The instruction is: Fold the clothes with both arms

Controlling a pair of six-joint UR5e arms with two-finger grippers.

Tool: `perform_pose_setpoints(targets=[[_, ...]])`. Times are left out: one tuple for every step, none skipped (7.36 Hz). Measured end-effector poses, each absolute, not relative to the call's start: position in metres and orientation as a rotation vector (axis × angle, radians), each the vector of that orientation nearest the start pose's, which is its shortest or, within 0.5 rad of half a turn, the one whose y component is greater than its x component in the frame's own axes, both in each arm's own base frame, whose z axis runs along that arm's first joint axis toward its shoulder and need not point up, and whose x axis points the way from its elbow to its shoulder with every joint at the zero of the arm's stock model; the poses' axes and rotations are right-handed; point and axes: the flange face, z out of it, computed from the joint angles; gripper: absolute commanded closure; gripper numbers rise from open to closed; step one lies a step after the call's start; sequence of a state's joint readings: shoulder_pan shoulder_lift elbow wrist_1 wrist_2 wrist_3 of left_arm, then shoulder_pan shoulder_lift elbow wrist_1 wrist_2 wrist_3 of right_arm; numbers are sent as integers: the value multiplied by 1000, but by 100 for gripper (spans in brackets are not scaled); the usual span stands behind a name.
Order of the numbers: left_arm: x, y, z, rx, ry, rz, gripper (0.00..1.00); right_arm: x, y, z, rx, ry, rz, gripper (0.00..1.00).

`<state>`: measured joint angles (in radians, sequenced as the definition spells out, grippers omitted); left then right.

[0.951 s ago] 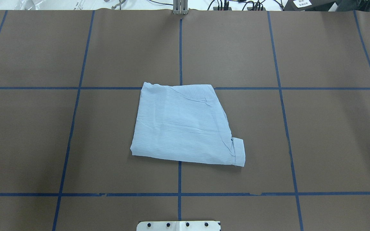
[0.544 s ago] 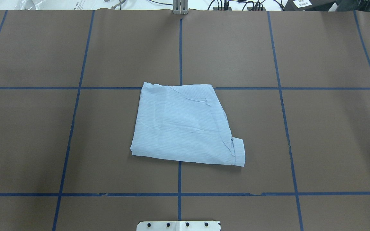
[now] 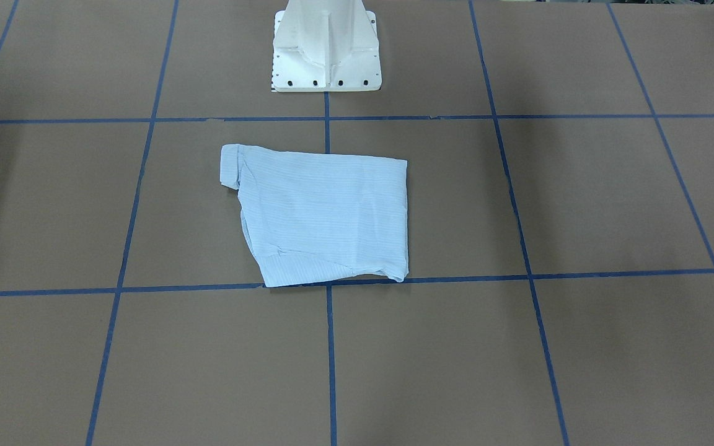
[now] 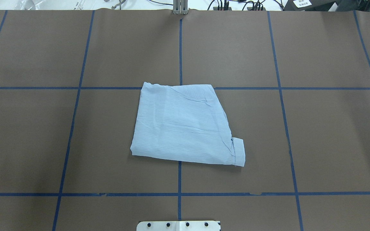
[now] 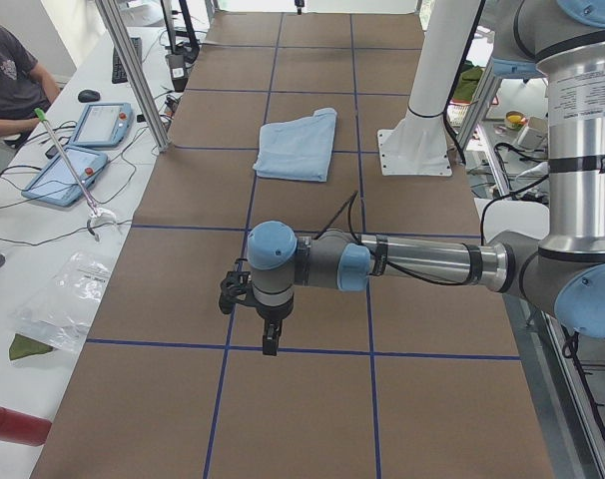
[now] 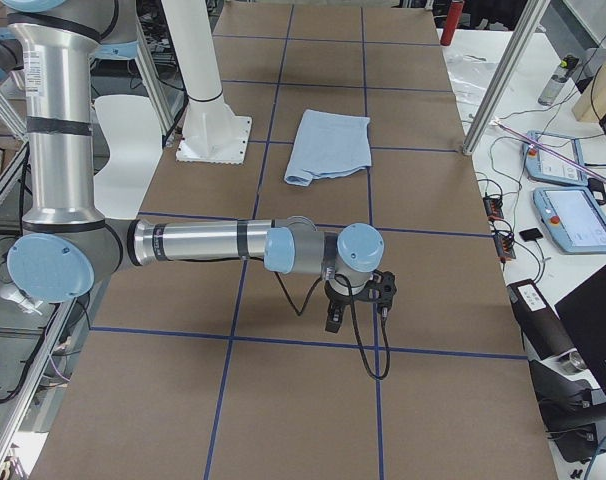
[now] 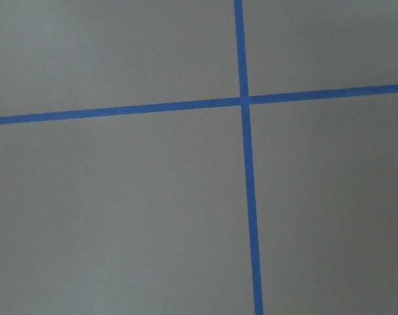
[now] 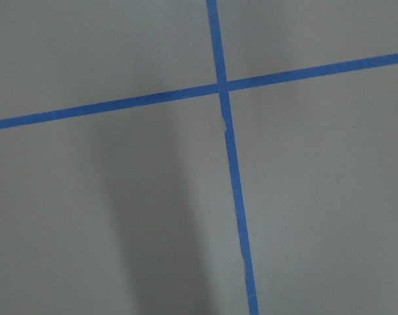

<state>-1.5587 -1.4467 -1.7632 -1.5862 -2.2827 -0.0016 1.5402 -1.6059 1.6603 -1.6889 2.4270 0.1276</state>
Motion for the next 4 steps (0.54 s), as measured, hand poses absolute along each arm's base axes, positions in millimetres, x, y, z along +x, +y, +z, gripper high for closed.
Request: perform_pose_setpoints(targets=[[-64,-445,624,76,712,38,0,46,-474,638,-122,-850,115,0],[-64,-445,624,77,712,37,0,47,-474,637,-118,-850,114,0],[-65,-445,624,79,712,37,0,48,-475,637,-117,-850,116,0],[-65,-446,623,81,712,37,0,49,-475,637,-117,-850,121,0]])
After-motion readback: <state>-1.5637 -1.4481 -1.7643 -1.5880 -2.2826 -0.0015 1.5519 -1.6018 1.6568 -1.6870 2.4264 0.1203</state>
